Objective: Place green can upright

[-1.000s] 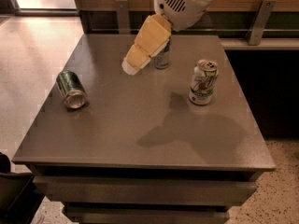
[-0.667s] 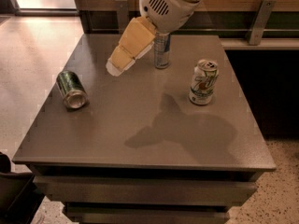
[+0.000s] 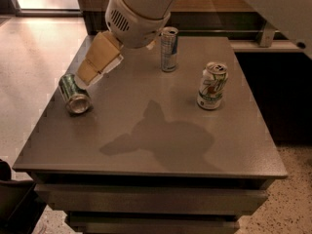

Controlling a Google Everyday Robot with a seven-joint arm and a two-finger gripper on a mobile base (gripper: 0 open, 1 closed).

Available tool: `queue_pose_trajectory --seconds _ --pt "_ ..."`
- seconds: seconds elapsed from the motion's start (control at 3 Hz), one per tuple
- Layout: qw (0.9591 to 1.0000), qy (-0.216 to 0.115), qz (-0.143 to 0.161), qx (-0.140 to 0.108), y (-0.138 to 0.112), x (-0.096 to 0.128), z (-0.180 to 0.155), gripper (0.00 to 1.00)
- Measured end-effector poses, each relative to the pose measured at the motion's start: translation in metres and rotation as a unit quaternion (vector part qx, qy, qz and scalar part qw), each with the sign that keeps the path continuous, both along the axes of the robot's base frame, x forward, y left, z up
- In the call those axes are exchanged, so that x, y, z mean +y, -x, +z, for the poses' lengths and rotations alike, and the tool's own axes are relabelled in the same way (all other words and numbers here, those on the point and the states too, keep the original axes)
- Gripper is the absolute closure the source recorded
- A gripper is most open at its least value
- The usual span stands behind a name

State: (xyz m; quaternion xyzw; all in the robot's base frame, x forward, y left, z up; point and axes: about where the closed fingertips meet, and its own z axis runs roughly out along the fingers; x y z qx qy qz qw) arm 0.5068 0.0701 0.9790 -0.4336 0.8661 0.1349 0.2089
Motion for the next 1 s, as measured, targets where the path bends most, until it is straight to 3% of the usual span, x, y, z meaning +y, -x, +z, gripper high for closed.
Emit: queue_pose_trajectory --seconds 1.0 --pt "0.9980 0.054 -0.032 0.013 -0.038 0.074 -0.016 0.00"
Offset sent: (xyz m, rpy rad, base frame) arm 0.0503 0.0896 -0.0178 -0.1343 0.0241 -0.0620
